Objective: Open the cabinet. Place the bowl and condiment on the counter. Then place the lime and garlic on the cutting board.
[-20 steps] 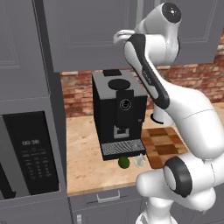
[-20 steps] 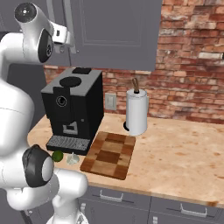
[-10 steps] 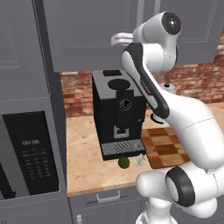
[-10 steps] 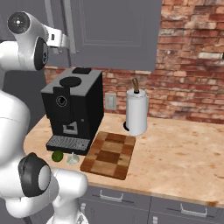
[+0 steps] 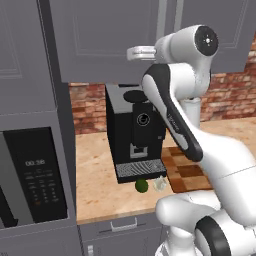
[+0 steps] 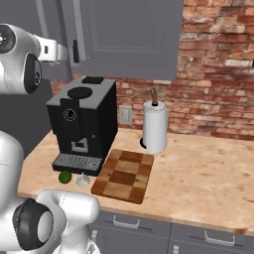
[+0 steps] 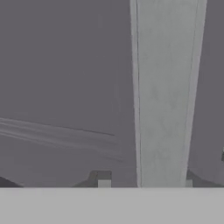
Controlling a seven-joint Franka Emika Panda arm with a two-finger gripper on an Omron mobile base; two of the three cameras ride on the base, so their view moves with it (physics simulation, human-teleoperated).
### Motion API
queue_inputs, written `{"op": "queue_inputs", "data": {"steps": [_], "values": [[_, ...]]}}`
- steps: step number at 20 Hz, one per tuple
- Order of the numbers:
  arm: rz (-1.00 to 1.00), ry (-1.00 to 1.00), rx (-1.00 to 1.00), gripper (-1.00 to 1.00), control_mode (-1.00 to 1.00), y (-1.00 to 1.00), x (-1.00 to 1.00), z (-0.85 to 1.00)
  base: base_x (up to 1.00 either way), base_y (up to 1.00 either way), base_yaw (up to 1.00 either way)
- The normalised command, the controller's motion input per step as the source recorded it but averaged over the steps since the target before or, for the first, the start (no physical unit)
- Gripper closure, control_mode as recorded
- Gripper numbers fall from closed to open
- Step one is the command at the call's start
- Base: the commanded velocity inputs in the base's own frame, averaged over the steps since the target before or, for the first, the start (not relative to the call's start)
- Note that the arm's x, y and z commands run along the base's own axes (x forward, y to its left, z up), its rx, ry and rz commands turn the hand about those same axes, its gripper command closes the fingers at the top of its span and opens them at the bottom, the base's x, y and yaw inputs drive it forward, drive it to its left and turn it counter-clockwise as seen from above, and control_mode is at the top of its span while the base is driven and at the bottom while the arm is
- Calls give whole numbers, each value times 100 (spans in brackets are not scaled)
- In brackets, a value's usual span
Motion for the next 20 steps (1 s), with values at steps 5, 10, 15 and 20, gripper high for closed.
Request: {"op": "queue_inputs", "data": {"steps": [5, 10, 15, 20], "values": [[5, -5, 0, 100, -100, 94, -73, 0, 0, 0, 0], [5, -4, 0, 100, -100, 80, -56, 0, 0, 0, 0], [8, -5, 0, 100, -100, 57, -29, 0, 0, 0, 0], [8, -2, 0, 100, -100, 48, -12, 0, 0, 0, 0]]}}
